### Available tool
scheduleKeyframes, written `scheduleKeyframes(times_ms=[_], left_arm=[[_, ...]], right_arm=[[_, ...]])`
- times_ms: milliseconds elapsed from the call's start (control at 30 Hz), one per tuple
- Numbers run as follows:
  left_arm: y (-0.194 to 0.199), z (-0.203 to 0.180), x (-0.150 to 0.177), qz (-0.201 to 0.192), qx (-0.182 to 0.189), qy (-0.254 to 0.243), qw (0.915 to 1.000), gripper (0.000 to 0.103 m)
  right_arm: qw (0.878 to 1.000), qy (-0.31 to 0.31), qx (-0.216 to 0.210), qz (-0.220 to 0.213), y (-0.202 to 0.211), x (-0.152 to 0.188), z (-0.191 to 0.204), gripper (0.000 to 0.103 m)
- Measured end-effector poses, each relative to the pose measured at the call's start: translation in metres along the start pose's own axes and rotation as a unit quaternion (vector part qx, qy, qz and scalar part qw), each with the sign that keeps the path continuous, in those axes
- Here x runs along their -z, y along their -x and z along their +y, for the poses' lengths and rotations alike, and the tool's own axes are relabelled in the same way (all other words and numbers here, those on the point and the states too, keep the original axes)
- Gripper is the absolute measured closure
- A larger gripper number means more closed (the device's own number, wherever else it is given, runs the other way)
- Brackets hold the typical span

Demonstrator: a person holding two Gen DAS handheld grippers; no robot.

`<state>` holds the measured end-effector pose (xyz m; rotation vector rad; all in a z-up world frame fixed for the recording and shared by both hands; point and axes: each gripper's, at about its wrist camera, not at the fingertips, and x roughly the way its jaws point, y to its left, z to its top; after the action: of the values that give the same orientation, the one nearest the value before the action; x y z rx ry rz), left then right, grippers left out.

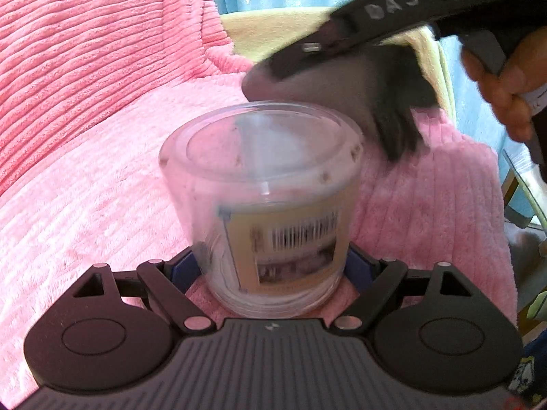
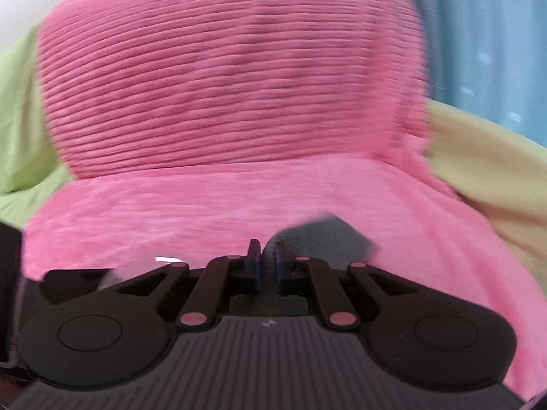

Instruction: Clean container

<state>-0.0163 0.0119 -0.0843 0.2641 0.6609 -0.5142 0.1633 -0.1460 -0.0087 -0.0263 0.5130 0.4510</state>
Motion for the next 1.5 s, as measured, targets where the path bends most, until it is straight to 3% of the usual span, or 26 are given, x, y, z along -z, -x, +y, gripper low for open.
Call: scheduleKeyframes(times_ms=[67,167,300,433,567,767,933,967,1067,1233,1333,1500], left_arm=[[0.006,-0.01,0.002,0.001,-0.002,-0.002,1.0,0.017],[0.014,-0.016,0.002,0.002,-0.004,0.0,1.0,0.017],[0.032,-0.029,0.01,0.002,-0.009,0.005,0.9999,0.017],[0.048,-0.031,0.023,0.003,-0.011,0.019,0.9998,0.016],[0.051,-0.024,0.025,0.002,-0.01,0.038,0.9992,0.016],[0.071,-0.032,0.025,-0.002,-0.011,0.064,0.9979,0.011],[0.037,-0.003,0.003,-0.001,-0.032,0.07,0.9971,0.012],[0.035,-0.001,0.0,0.0,-0.033,0.071,0.9969,0.02],[-0.005,0.037,-0.031,0.013,-0.04,0.064,0.997,0.02],[-0.016,0.066,-0.061,0.055,-0.056,0.058,0.9952,0.02],[-0.016,0.083,-0.074,0.053,-0.048,0.066,0.9952,0.02],[-0.013,0.089,-0.081,0.014,-0.038,0.07,0.9968,0.022]], right_arm=[[1.0,-0.02,0.004,-0.024,0.013,-0.001,-0.013,0.096],[0.999,0.001,0.008,-0.046,0.034,-0.001,-0.016,0.096],[0.995,0.087,0.041,0.023,0.024,0.016,0.001,0.096],[0.985,0.133,0.034,0.107,-0.003,0.039,0.019,0.097],[0.981,0.144,0.05,0.12,-0.003,0.04,0.035,0.096],[0.998,0.0,0.031,0.054,0.043,0.027,0.016,0.092],[0.994,-0.108,0.023,0.016,0.069,0.033,-0.002,0.091],[0.993,-0.119,0.019,0.016,0.069,0.034,-0.005,0.091],[0.991,-0.13,0.015,0.013,0.065,0.035,-0.012,0.091],[0.988,-0.153,0.008,0.005,0.059,0.032,-0.023,0.091],[0.989,-0.15,0.009,0.008,0.054,0.031,-0.024,0.091],[0.991,-0.137,0.01,0.005,0.053,0.029,-0.019,0.091]])
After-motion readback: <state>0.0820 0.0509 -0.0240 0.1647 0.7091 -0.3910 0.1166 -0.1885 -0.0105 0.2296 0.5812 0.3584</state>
